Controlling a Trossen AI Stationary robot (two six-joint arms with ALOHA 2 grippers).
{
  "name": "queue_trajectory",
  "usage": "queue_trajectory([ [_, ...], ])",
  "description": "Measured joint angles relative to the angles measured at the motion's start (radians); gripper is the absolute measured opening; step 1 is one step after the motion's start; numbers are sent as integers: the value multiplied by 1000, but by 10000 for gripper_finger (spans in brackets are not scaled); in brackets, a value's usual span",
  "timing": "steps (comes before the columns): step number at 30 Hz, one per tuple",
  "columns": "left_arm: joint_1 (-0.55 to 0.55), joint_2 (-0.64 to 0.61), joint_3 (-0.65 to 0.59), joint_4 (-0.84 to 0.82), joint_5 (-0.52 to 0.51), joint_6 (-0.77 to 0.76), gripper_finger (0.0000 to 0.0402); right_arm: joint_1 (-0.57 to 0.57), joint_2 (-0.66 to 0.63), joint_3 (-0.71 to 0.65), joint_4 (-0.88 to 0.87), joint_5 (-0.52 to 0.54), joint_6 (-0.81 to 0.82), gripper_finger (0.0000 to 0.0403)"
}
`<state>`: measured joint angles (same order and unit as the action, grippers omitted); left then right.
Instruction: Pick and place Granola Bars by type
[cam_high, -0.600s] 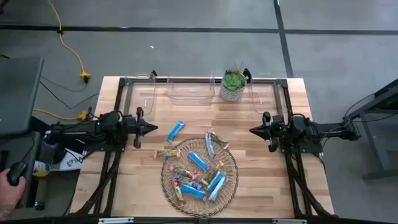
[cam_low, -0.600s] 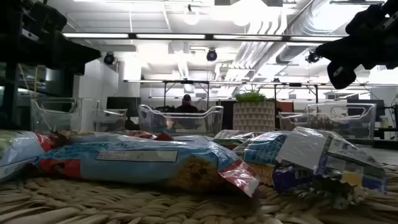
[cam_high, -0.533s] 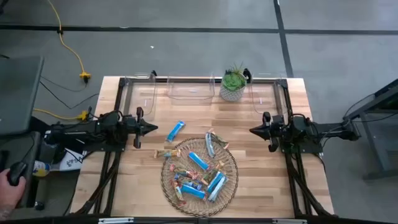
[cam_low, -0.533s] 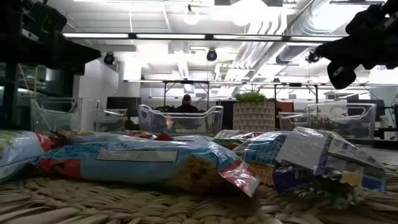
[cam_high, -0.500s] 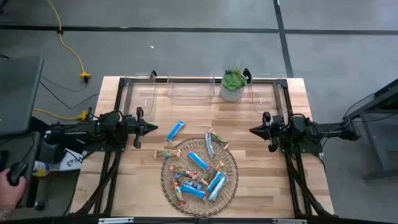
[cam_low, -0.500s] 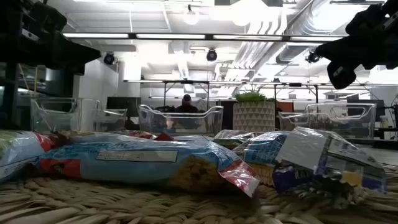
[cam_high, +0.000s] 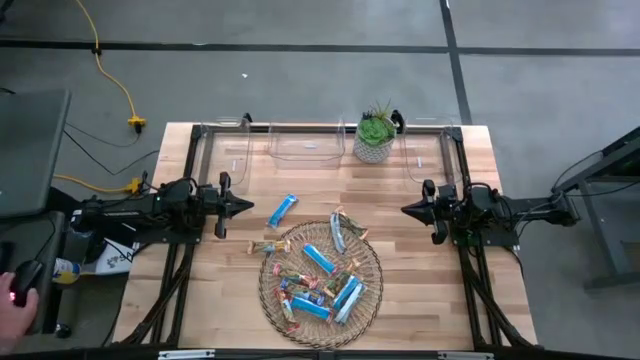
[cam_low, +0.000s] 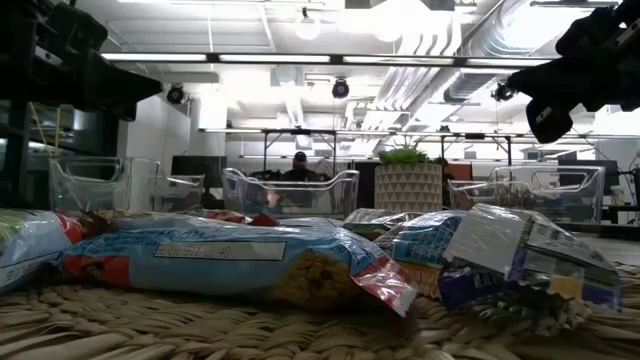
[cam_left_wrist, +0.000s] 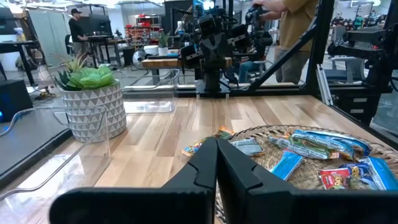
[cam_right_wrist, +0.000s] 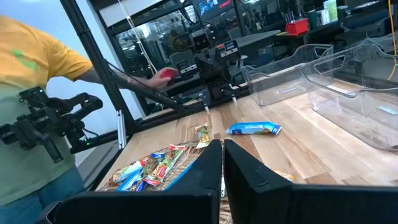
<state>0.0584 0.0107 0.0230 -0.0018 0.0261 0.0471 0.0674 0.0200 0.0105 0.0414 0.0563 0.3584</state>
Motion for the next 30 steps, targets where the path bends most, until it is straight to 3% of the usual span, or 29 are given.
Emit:
queue_trajectory([
  [10, 0, 0, 0, 0, -1, 0, 3, 0, 0, 0, 0, 0, 0, 0],
  [17, 0, 2, 0, 16, -170, 1, 3, 0, 0, 0, 0, 0, 0, 0],
  [30, 0, 2, 0, 10, -159, 0, 3, 0, 0, 0, 0, 6, -30, 0],
])
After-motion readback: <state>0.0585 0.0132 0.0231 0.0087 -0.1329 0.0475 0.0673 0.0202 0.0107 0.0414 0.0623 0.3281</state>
